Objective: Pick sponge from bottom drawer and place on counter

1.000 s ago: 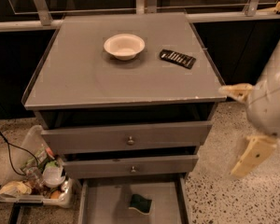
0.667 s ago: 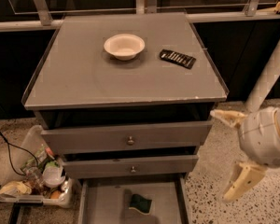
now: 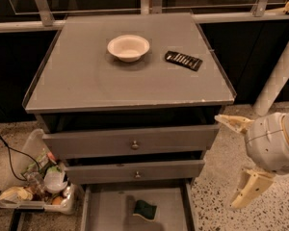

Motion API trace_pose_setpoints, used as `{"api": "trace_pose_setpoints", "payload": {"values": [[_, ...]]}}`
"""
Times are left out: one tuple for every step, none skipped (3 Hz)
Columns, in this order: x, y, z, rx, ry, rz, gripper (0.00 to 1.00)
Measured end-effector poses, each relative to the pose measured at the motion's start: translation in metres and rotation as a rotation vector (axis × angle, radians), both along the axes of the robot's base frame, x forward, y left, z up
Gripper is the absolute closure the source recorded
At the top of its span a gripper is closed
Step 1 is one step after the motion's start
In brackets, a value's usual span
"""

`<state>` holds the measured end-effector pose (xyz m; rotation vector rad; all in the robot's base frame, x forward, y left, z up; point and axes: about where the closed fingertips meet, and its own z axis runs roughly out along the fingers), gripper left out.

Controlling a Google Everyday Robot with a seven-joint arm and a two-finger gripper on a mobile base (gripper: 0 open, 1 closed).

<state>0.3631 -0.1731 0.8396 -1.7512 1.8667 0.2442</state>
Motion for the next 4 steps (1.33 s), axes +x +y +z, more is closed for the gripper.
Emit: {"api": "trace_pose_setpoints", "payload": {"values": [[0.000,0.008,-0.012,0.034,-0.041,-0.015,0.00],[0.007,0.021,-0.062,0.117,-0.069,-0.046,0.00],[0.020,0.024,-0.121,0.187,-0.087,-0.100,0.00],[0.034,0.032,-0.194,0.271,-0.054,-0.113,0.00]]}}
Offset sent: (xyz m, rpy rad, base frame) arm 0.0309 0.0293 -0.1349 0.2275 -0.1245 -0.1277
